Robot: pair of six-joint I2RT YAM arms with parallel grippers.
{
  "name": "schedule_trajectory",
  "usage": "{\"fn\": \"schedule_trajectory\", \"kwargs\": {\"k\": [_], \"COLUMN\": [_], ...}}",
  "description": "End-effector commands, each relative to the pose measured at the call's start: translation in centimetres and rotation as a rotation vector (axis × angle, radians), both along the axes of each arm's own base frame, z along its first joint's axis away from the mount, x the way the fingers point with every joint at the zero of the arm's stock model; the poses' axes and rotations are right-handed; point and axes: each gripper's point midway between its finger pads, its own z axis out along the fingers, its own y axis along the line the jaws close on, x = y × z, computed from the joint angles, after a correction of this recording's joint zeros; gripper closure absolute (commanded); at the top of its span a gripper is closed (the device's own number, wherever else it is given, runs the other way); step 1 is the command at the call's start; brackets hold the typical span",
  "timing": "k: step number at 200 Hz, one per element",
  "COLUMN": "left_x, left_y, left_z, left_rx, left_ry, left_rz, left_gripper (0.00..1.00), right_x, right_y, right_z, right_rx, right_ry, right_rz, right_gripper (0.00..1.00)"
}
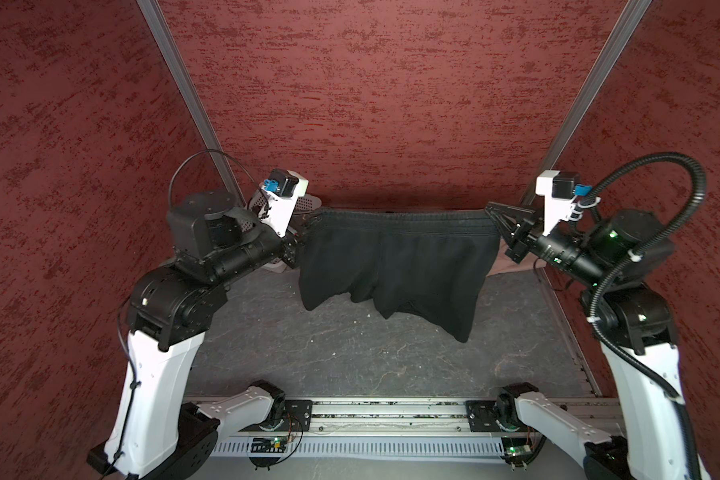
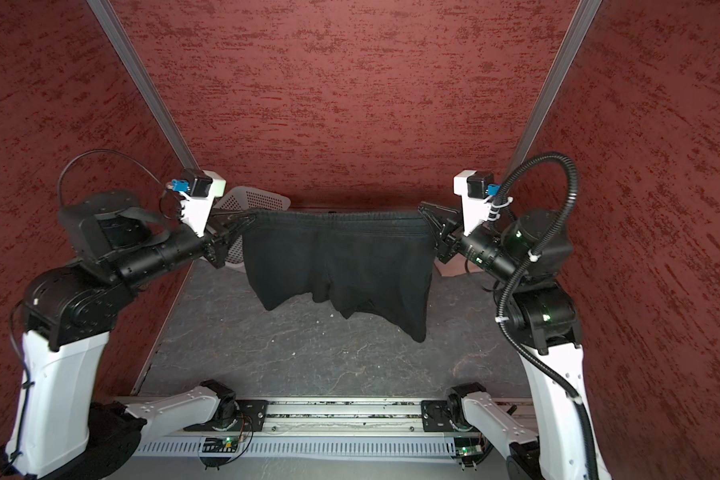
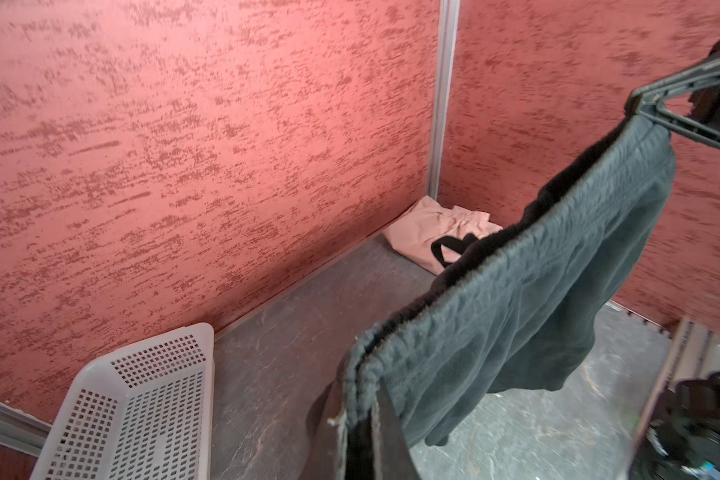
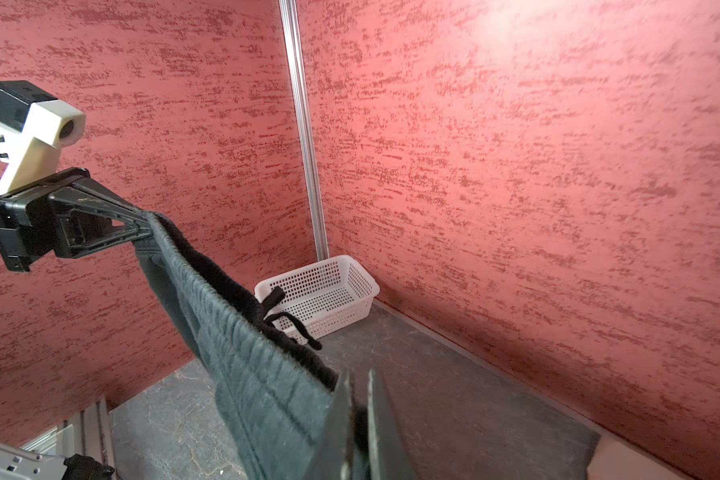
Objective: Fold and stack the shorts
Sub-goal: 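Lift the sweatpants by the waistband with both grippers, stretching it taut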
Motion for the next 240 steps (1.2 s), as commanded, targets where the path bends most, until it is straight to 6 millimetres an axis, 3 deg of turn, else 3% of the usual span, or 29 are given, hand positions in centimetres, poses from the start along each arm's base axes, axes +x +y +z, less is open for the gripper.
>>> {"fn": "schedule_trajectory", "kwargs": {"k": [1,52,88,131,157,177,207,240], "left_x": [-0.5,2.7,2.4,1.3,-0.1,-0.3,1.9,6.2], "left_y": [3.7,6.1,7.9,6.8,7.7,7.8,6.3,5.1], "left_z": [-1.3,-7.6,-5.9,-5.1,-4.6,-4.9,-6.2,-8.5], "left_rx": [0.065,0.228,0.231,0.176,0.160,0.160,0.186,0.253], "left_ry": [0.069,0.318,0.234,0.203,0.206,0.214,0.283,0.387], "left_rz": [0.183,0.401,0.478,0.399,0.413,0.416,0.399,0.437], "left_gripper": [1.00,1.00,1.00,1.00,1.00,1.00,1.00,1.00], "right_x": [0.5,4.0,2.9,1.7,0.0,-0.3,2.4,6.8], "right_y": [-2.4,-0.9,-1.1,-0.5,-0.2,-0.4,-0.9,-0.4], "right_z": [0.0,-4.8,-3.4,-3.2,-3.0,-3.1,-4.4,-6.7], "right_rx": [-0.014,-0.006,0.005,-0.003,0.004,0.005,-0.003,-0.009], "right_ry": [0.017,0.202,0.136,0.141,0.140,0.143,0.191,0.264], "right_rz": [-0.157,-0.097,-0.094,-0.041,-0.007,-0.019,-0.080,-0.092], "right_gripper": [1.00,1.00,1.00,1.00,1.00,1.00,1.00,1.00]}}
